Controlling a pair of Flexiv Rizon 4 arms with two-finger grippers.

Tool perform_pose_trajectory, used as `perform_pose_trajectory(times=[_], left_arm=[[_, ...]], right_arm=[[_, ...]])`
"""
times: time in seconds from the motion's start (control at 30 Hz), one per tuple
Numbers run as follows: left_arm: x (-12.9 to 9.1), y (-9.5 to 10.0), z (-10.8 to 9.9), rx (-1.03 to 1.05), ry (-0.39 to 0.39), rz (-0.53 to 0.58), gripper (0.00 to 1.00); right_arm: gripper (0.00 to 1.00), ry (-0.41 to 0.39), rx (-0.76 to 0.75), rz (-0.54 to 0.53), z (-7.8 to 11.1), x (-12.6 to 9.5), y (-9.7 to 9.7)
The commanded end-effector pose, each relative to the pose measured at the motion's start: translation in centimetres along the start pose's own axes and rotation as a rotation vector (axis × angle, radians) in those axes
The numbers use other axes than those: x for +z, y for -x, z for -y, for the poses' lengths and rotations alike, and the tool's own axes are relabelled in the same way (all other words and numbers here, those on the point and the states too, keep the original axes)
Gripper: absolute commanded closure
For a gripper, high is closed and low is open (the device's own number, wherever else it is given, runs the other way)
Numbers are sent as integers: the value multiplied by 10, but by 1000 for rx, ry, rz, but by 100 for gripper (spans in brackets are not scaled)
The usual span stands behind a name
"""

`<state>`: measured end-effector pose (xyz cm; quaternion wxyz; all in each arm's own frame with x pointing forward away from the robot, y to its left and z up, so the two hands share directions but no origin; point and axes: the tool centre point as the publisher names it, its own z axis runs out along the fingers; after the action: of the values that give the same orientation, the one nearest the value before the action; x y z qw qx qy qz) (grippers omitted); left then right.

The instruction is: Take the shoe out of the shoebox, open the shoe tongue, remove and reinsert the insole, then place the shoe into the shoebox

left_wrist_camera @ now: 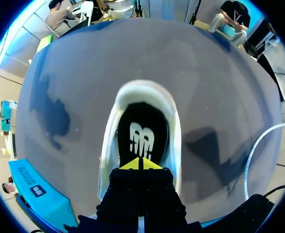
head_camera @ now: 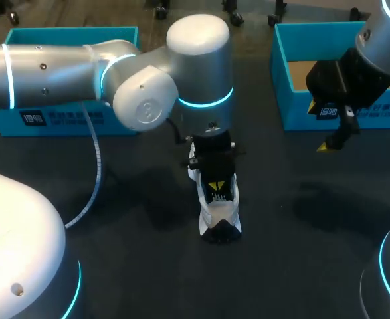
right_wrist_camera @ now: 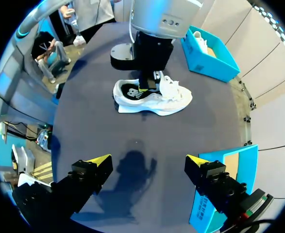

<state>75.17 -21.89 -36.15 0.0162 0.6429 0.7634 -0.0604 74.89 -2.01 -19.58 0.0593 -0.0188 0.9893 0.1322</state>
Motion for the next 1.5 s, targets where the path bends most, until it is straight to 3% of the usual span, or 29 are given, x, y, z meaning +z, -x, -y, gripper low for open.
perform_pose_trajectory(times=[0.03,0.43,0.6,0.67,0.9,1.2,1.5], left_arm=[[12,1,-1,-1,15,2,100],[32,2,-2,20,74,-15,100],[24,0,-9,19,77,-13,100],[11,-1,-11,29,82,-4,100],[0,3,4,55,47,7,100],[20,11,26,70,-6,13,100],[40,6,28,63,-17,-2,100]], right_arm=[[0,-2,1,1,0,1,0],[0,-2,1,1,0,1,0],[0,-2,1,1,0,1,0],[0,-2,1,1,0,1,0],[0,-2,1,1,0,1,0],[0,-2,1,1,0,1,0],[0,-2,1,1,0,1,0]])
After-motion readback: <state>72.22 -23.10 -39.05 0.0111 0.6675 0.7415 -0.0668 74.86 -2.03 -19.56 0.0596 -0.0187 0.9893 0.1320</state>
